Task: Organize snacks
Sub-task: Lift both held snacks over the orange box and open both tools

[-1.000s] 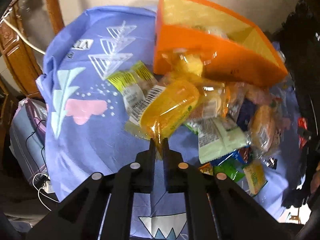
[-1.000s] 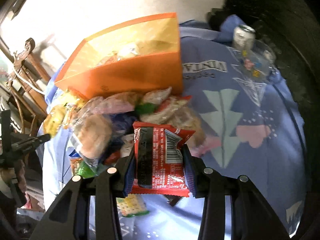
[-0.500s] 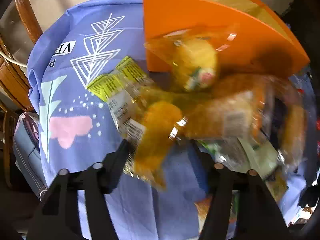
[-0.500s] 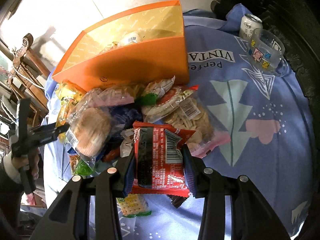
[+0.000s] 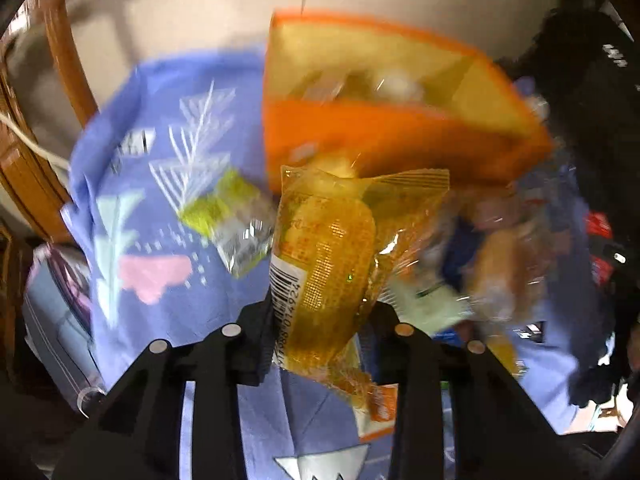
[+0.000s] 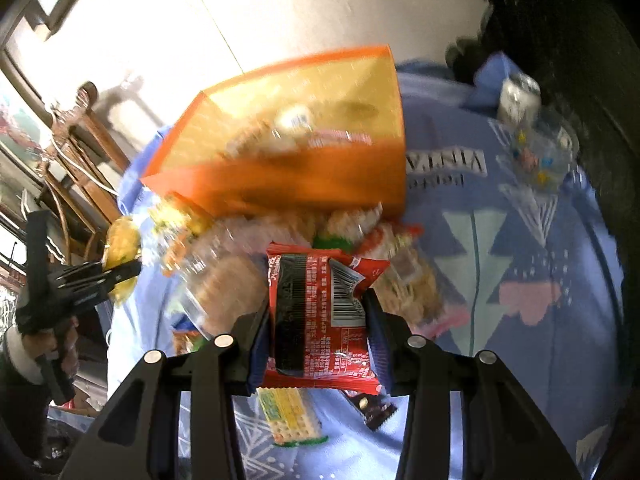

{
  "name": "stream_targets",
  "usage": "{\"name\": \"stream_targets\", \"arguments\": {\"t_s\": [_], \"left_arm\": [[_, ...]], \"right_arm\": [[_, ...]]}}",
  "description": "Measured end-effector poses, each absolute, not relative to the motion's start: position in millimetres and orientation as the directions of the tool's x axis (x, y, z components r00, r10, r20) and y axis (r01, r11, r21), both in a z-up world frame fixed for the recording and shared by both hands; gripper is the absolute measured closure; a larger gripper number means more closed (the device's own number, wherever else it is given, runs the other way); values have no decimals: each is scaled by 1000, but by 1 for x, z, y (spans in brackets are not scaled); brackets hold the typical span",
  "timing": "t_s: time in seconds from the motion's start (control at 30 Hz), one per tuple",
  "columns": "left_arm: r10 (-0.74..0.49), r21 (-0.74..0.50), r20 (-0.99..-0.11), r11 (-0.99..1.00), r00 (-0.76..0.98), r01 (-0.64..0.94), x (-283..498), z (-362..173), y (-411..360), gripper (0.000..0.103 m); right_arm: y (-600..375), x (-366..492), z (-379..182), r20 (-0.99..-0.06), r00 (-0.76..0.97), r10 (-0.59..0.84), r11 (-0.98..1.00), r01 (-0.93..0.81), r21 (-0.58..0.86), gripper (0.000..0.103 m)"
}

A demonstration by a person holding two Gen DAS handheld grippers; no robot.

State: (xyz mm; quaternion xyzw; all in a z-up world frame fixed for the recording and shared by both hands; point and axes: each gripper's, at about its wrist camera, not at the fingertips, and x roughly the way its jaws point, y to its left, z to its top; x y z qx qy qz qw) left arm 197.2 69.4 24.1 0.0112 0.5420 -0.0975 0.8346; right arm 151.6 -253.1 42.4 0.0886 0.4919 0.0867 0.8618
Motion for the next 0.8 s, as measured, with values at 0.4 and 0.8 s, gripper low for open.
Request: {"name": "stream_targets", "arguments": {"t_s": [0.4, 0.8], "left_arm": [[-257, -189, -836, 964, 485, 185, 312, 102, 10, 69], [-119, -76, -870, 991, 479, 108, 349, 52, -6, 11]], "right_arm": [[-246, 248, 106, -711, 653, 260, 962, -110, 251, 60], [-235, 290, 69, -752, 636, 176, 982, -54, 183, 33]]}}
